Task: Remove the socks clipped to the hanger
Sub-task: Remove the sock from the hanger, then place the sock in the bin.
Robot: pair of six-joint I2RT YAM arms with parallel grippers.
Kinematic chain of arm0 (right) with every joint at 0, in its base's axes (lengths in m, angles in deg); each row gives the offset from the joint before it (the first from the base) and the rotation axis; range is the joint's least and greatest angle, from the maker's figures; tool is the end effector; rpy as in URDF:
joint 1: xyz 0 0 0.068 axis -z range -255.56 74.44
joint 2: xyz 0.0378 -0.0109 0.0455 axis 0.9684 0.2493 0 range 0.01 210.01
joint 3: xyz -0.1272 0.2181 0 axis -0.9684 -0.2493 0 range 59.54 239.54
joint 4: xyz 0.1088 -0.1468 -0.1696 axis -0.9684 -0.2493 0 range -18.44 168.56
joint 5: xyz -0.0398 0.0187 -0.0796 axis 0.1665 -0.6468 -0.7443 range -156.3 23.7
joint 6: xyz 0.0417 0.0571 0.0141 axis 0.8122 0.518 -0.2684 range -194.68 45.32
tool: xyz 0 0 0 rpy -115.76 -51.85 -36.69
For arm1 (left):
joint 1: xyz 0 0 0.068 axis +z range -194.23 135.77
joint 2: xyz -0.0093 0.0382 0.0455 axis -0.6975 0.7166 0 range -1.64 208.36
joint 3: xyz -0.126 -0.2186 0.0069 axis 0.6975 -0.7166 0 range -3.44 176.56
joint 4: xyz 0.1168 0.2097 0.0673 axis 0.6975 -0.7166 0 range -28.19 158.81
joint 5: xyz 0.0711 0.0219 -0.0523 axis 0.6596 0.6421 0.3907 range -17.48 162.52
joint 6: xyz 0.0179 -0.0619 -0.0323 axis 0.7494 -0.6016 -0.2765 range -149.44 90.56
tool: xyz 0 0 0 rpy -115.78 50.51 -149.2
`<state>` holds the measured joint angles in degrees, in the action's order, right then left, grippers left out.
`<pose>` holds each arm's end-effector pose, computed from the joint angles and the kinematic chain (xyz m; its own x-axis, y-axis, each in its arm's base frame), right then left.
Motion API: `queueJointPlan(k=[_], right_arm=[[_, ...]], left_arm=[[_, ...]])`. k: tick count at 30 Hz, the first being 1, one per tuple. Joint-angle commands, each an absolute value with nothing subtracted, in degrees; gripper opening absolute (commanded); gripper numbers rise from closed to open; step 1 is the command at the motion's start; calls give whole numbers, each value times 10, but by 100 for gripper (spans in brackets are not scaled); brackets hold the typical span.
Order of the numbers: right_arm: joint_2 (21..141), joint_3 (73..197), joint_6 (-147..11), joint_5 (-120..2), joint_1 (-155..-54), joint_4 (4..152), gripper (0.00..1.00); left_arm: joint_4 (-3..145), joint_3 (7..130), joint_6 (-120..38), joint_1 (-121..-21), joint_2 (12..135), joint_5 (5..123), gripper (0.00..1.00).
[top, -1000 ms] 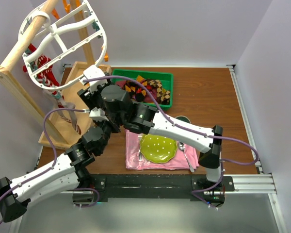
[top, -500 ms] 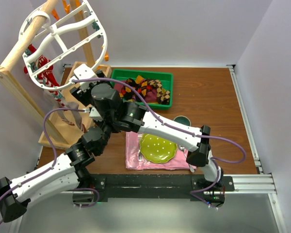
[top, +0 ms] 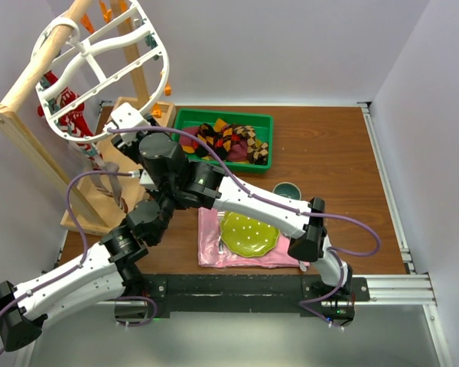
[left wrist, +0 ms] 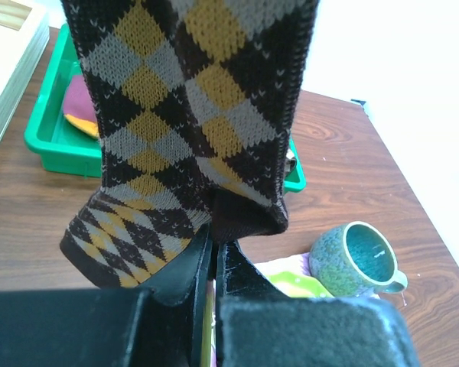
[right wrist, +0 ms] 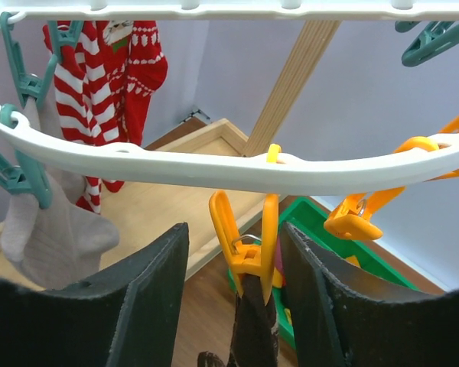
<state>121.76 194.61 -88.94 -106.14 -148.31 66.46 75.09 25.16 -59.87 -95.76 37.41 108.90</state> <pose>0.1788 0.4467 0.4344 0.1399 -0.1871 -0.9723 -0.5251 0.8185 -0.2330 0.1471 -0.1284 0.2745 -0.1719 -0.4393 -0.8817 0.2033 0.8600 -0.4681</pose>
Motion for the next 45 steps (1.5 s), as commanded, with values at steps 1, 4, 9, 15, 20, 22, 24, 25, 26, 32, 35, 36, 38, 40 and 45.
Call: queueJointPlan(k=[1,4,9,15,20,22,24,25,26,32,35,36,38,40,45], right_arm=[[1205,1973,-921,-1080,-1485,699,43],[1203,1970,-925,-1081,-1486,706,26],[1193,1952,-928,-1080,-1485,720,9],[1187,1942,-928,-1080,-1485,722,0],[1178,1924,-923,-1078,-1485,726,9],[1169,1910,-915,-1076,-1485,726,32],[1154,1892,-907,-1073,-1485,720,59],[1148,1883,-895,-1073,-1485,716,66],[1141,1873,-888,-1072,-1485,714,71],[1050,1758,-830,-1059,-1485,709,91],[997,1691,-803,-1055,-1485,714,94],[981,1657,-795,-1057,-1485,719,95],[939,1621,-779,-1060,-1485,725,96],[911,1567,-765,-1067,-1484,734,97],[798,1437,-734,-1126,-1482,760,98]], left_arm=[[765,271,-600,-960,366,1093,0],[763,269,-602,-960,364,1093,0],[757,256,-619,-960,363,1089,0],[757,244,-629,-960,361,1088,0],[756,246,-628,-960,359,1088,0],[756,246,-627,-960,358,1088,0],[757,246,-627,-960,359,1088,0],[757,247,-627,-960,359,1088,0],[757,247,-626,-960,360,1088,0],[769,250,-615,-960,368,1082,0],[782,256,-603,-960,381,1073,0],[789,257,-600,-961,384,1068,0],[799,264,-588,-960,395,1064,0],[818,271,-572,-960,415,1052,0],[883,302,-543,-960,497,1035,0]])
